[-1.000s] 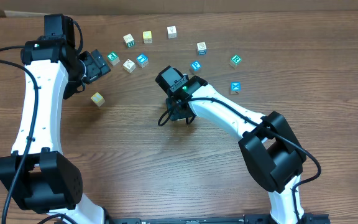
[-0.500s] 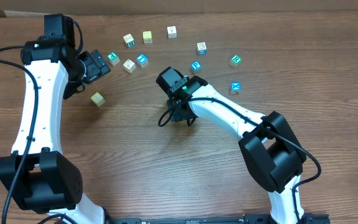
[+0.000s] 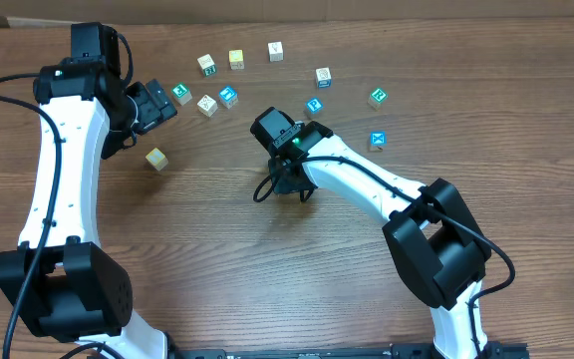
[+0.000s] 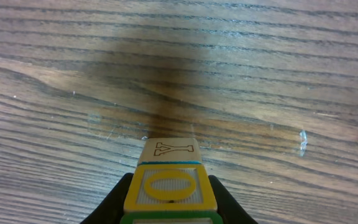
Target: Form a tower
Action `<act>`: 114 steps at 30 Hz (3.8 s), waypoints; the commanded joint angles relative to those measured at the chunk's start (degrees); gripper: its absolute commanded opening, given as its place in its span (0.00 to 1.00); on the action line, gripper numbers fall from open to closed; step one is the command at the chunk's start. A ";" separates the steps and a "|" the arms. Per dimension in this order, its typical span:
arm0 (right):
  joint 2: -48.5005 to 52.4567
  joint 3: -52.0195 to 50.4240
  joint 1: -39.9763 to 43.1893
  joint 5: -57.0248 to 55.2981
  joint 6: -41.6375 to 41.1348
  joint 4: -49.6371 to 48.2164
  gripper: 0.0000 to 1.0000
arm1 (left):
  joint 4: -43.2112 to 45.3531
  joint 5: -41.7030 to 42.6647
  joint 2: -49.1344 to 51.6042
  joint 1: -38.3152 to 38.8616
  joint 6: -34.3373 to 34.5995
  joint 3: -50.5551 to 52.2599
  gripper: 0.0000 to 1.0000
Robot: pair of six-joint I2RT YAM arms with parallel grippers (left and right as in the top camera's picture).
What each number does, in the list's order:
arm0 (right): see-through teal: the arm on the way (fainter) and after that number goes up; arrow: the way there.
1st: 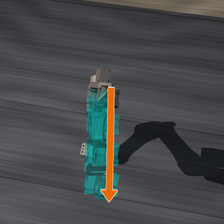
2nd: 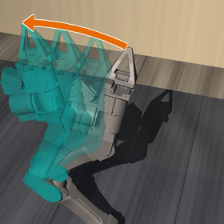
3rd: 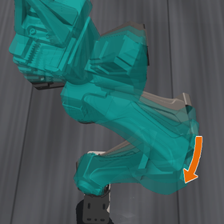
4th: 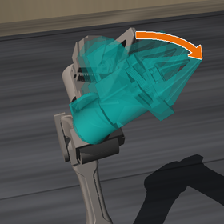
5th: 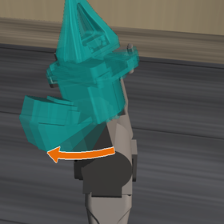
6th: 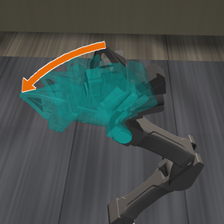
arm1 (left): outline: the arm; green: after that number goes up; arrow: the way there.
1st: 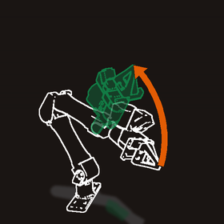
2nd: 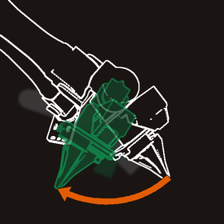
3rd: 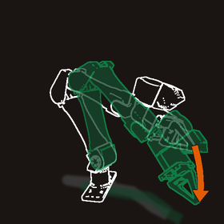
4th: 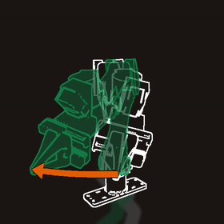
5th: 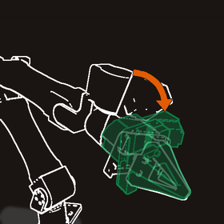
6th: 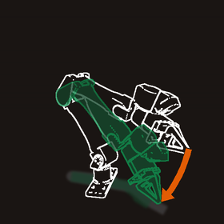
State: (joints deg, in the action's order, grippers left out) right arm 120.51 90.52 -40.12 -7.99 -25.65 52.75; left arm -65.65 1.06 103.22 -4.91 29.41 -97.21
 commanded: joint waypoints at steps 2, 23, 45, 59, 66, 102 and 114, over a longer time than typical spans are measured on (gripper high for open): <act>0.46 0.31 0.33 -0.33 -3.17 0.50 0.21 | -0.13 -0.39 0.68 0.15 -1.11 -0.02 0.99; 0.46 0.31 0.33 -0.35 -6.03 1.11 0.57 | -0.13 -0.37 0.68 0.22 -1.11 -0.02 1.00; 0.37 37.81 8.85 -3.50 -2.84 25.66 1.00 | -0.13 -0.39 0.68 0.22 -1.11 -0.02 1.00; 0.39 34.95 23.54 4.74 -6.58 35.04 0.77 | -0.13 -0.39 0.68 0.22 -1.11 -0.02 1.00; 0.39 27.02 23.19 4.72 -12.79 33.22 0.74 | -0.13 -0.39 0.68 0.22 -1.11 -0.02 1.00; 0.39 3.61 19.93 6.60 -16.98 9.84 0.93 | -0.13 -0.39 0.68 0.22 -1.11 -0.02 1.00; 0.39 3.61 19.93 6.62 -17.00 9.88 0.93 | -0.13 -0.39 0.68 0.22 -1.11 -0.02 1.00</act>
State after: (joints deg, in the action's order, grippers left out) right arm 121.16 94.43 -20.03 -0.47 -42.37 62.78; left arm -65.65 1.04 103.22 -4.91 29.41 -97.21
